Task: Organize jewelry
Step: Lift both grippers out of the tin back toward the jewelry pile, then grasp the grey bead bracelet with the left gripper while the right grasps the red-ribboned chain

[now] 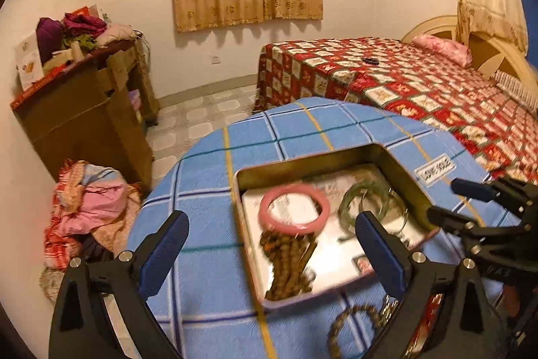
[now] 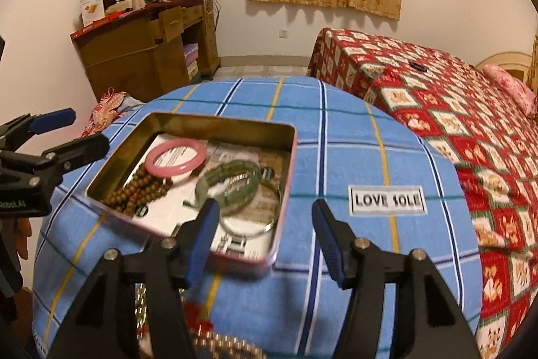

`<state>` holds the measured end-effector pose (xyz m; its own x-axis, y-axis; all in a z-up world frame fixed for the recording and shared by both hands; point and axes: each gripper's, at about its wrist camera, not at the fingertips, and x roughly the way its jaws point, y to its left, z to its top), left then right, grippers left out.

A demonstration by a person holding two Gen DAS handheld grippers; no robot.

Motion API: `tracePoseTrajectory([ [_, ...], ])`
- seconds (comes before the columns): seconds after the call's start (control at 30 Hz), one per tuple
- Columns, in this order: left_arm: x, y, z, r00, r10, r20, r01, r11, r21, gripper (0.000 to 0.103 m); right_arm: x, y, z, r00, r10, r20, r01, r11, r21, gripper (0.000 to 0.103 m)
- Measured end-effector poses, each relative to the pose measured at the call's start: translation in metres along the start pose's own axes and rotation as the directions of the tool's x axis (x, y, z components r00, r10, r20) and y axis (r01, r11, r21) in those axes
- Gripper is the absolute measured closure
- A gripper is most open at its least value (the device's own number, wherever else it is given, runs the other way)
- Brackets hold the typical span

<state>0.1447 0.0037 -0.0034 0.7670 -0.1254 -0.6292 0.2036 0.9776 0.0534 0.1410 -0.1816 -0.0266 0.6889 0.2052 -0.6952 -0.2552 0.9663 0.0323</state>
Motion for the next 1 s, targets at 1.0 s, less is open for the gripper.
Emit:
tracePoseTrajectory([
  [1.0,0.013,-0.036,-0.092,0.981,0.034,-0.192,-0.015,0.995,0.099,0.004,-0.017,0.042,-0.071,0.994,0.071,-0.086,-0.071,0.997,0.002,0.043],
])
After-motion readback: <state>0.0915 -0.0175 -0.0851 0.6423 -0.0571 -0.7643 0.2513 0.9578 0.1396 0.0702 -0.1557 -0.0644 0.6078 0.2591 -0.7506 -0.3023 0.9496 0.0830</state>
